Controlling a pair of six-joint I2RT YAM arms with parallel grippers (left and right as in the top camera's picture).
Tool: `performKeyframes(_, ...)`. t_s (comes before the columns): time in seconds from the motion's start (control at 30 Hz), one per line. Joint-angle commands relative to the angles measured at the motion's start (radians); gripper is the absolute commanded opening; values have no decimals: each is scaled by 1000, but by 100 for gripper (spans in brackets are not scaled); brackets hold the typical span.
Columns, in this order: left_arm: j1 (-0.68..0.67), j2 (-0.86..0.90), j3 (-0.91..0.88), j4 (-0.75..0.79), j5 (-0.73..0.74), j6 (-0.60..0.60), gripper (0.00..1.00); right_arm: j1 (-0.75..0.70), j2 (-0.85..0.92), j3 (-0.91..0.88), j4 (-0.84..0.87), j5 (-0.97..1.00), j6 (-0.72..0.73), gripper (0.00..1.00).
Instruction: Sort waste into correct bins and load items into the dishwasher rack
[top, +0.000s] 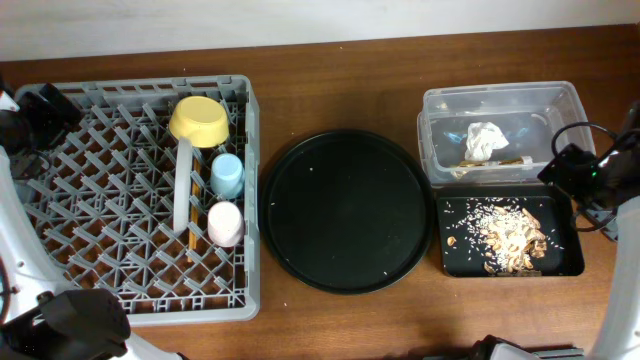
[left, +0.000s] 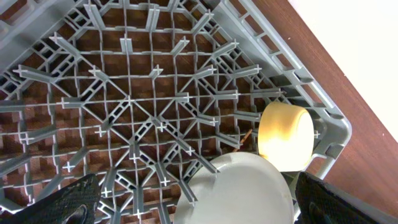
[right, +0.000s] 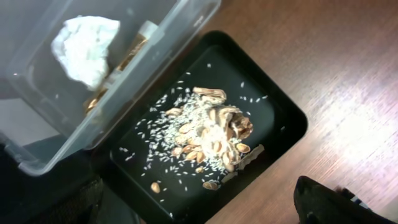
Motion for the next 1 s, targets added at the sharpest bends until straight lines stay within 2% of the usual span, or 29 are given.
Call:
performKeyframes(0.0,3,-10,14,2,-14,-17,99,114,-158,8,0,8,1,99)
performKeyframes(0.17,3,-10,14,2,-14,-17,99,519,-438,7,72,270,-32,99)
performKeyframes(0.23,3,-10,14,2,-14,-17,99,601,-517,1,119,316,-32,99)
performKeyframes(0.27,3,-10,14,2,-14,-17,99,637,-587,-23,201,322,-32,99)
performKeyframes(0.37,3,-10,14,2,-14,-17,99,643,-712,-114,425,322,-40,99)
performKeyframes(0.4,3,-10,14,2,-14,-17,99,643,-770,-177,538,320,-73,99)
performKeyframes(0.43,3,-10,14,2,-14,-17,99,619,-881,-318,728,283,-152,99)
performKeyframes(0.53,3,-10,14,2,-14,-17,99,561,-999,-502,893,205,-206,99)
performKeyframes(0.73,3,-10,14,2,-14,-17,99,417,-1202,-926,1205,16,-205,99)
performKeyframes(0.83,3,-10,14,2,-14,-17,99,409,-1271,-1109,1369,-5,-204,99)
performKeyframes(0.97,3,-10,14,2,-14,-17,99,409,-1340,-1255,1454,-5,-204,99)
